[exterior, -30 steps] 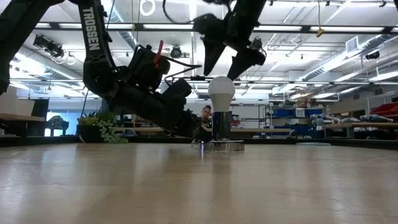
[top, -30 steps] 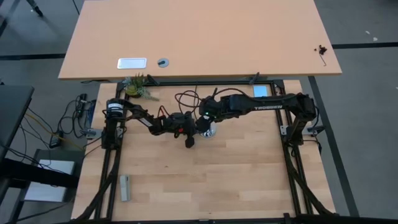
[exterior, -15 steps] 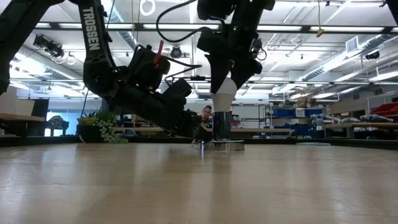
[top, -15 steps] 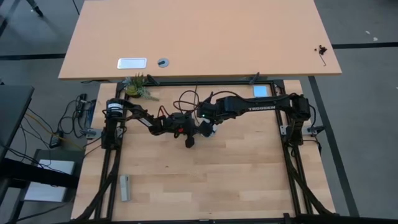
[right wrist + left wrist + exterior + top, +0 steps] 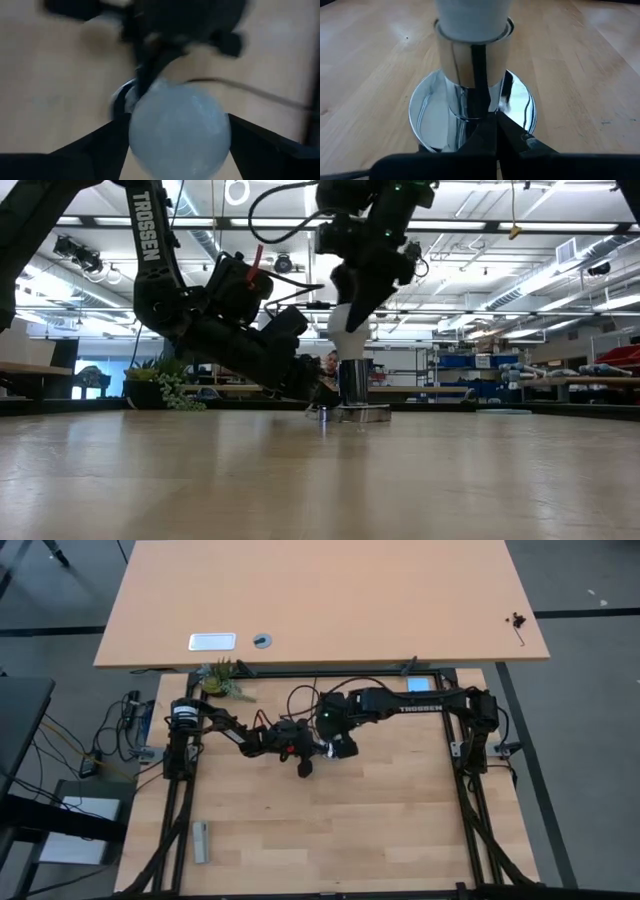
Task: Screw lightbulb
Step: Remove the white lightbulb from the silver lamp
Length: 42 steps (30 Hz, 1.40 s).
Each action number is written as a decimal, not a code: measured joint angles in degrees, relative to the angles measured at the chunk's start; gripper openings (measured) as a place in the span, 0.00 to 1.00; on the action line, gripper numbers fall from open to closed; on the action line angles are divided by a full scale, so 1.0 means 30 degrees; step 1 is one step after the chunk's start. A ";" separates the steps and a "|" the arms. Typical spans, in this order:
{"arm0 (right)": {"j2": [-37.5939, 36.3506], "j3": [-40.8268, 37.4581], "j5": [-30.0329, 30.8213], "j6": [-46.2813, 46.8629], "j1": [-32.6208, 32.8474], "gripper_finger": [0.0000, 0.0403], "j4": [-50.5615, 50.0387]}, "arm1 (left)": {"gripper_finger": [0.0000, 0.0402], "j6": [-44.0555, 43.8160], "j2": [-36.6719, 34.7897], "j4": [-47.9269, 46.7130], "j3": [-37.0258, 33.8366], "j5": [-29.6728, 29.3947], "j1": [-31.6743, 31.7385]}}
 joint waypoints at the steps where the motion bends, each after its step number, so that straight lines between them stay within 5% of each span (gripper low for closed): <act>1: 0.0001 0.0000 0.0049 0.0355 0.0042 0.80 0.0298 | 0.00 0.0001 0.0000 0.0027 0.0001 -0.0039 0.0005; 8: -0.0108 0.0603 0.0955 0.8406 0.0657 0.84 -0.0321 | 0.00 0.0031 0.0000 0.0000 0.0009 -0.0024 0.0000; 14: -0.0121 0.1316 0.0604 1.9714 0.0990 0.84 -0.1362 | 0.00 0.0023 0.0011 0.0000 0.0016 0.0296 -0.0014; 21: 0.0177 0.1319 0.1211 2.2298 0.1173 0.85 -0.2825 | 0.00 -0.0014 0.0013 0.0007 0.0016 0.0383 -0.0036; 32: 0.1007 0.1297 0.1446 1.7355 0.1049 0.76 -0.3665 | 0.00 -0.0005 0.0007 0.0006 0.0023 0.0256 -0.0044; 42: 0.0934 0.1319 0.0565 0.2297 0.0750 0.71 -0.4033 | 0.00 0.0009 0.0015 -0.0019 0.0038 0.0256 -0.0055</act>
